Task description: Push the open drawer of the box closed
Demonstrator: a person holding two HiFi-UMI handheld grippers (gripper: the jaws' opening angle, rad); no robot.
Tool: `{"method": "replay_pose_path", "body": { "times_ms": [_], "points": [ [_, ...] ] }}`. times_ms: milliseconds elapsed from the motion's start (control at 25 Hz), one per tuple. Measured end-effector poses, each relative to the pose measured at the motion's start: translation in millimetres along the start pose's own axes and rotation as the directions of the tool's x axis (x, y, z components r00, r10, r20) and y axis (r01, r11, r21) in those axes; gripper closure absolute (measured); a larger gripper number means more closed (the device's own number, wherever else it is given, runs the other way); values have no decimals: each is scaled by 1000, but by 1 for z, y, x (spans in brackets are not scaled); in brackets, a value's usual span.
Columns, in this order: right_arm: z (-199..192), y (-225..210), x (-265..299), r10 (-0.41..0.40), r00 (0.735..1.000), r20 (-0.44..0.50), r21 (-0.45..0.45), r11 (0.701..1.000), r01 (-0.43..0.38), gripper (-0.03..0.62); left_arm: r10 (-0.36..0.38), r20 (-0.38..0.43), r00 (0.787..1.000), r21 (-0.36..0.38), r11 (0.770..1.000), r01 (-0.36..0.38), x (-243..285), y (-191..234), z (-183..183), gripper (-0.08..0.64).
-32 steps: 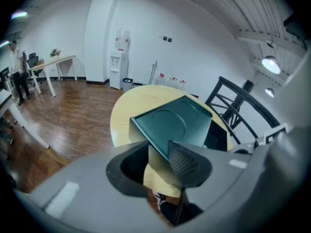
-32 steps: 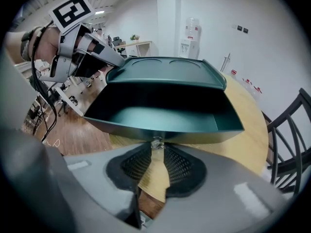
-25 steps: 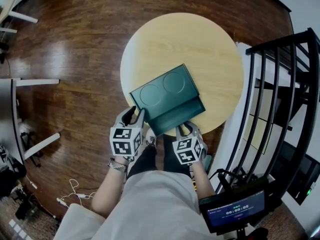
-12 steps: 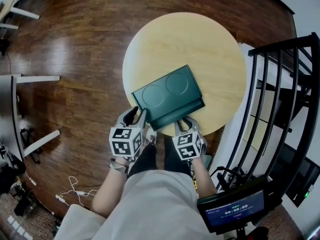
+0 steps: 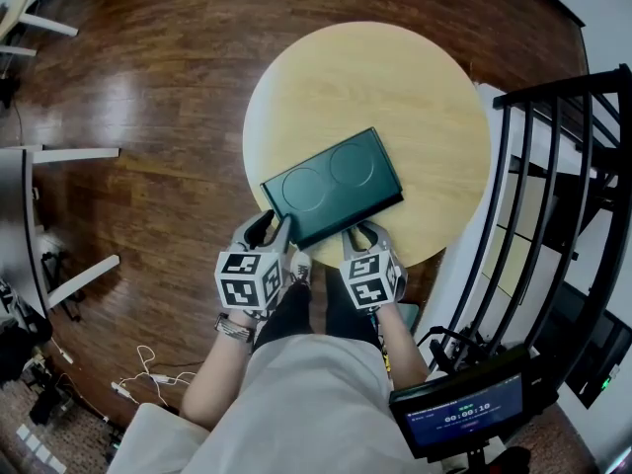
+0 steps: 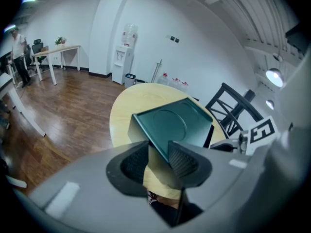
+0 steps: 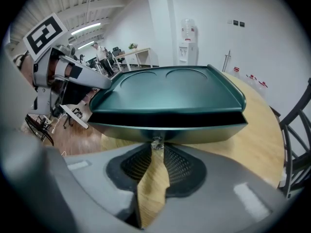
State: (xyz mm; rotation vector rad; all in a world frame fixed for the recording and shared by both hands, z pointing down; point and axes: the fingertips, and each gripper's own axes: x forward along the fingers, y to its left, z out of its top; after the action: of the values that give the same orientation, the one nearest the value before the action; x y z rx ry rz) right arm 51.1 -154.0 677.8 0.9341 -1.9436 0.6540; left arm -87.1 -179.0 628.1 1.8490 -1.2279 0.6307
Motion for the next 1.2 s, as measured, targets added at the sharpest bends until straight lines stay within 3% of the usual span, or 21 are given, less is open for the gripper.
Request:
{"method": "replay_pose_path", "body": {
  "times_ms": [1200],
  "points": [
    [18,-8,14,-18,1000,17,-10,1000,18,506,11,-12,1000,51,999,-10,6,-2,2,413]
  ]
}}
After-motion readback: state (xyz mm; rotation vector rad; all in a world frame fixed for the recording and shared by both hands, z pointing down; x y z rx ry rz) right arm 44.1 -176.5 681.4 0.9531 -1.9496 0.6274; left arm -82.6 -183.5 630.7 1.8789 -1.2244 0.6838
